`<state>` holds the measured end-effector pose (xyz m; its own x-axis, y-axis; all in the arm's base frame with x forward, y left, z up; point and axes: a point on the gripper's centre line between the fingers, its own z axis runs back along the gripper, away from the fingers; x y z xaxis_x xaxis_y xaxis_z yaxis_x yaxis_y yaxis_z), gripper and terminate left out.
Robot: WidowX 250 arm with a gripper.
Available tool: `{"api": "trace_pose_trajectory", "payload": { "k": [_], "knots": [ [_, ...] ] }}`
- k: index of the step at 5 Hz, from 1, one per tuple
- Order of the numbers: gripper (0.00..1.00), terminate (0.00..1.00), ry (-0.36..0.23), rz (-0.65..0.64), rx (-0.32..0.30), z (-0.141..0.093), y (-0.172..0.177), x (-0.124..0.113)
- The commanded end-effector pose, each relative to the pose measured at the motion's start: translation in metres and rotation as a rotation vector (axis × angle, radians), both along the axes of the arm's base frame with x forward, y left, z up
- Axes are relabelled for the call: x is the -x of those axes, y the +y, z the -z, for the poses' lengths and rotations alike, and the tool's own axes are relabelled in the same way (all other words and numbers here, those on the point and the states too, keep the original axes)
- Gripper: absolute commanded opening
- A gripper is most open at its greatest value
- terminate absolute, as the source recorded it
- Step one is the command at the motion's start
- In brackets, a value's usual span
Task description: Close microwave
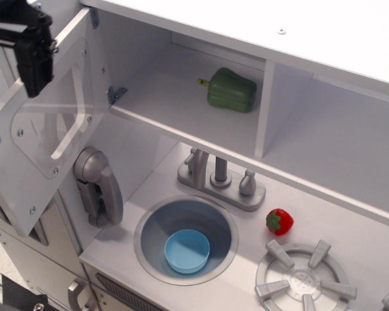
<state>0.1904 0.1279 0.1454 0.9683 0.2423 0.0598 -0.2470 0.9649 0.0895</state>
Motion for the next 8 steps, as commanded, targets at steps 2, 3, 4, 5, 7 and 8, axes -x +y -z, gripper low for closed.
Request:
{"api": "trace_pose_trajectory", "payload": {
  "k": [2, 3, 4, 5, 7, 8],
  "knots": [
    [1.0, 0.0, -0.005, -0.11, 0.133, 0.017, -0.019, -0.023],
    [1.0, 0.0, -0.017, -0.123, 0.156, 0.024, -0.041, -0.04],
    [1.0, 0.0, -0.041, -0.122, 0.148, 0.025, -0.066, -0.049],
    [1.0, 0.0, -0.046, -0.123, 0.136, 0.028, -0.091, -0.059],
    [1.0, 0.0, -0.076, -0.045, 0.274, -0.005, -0.144, -0.057],
    [1.0, 0.0, -0.093, -0.007, 0.364, -0.027, -0.156, -0.032]
  ]
}}
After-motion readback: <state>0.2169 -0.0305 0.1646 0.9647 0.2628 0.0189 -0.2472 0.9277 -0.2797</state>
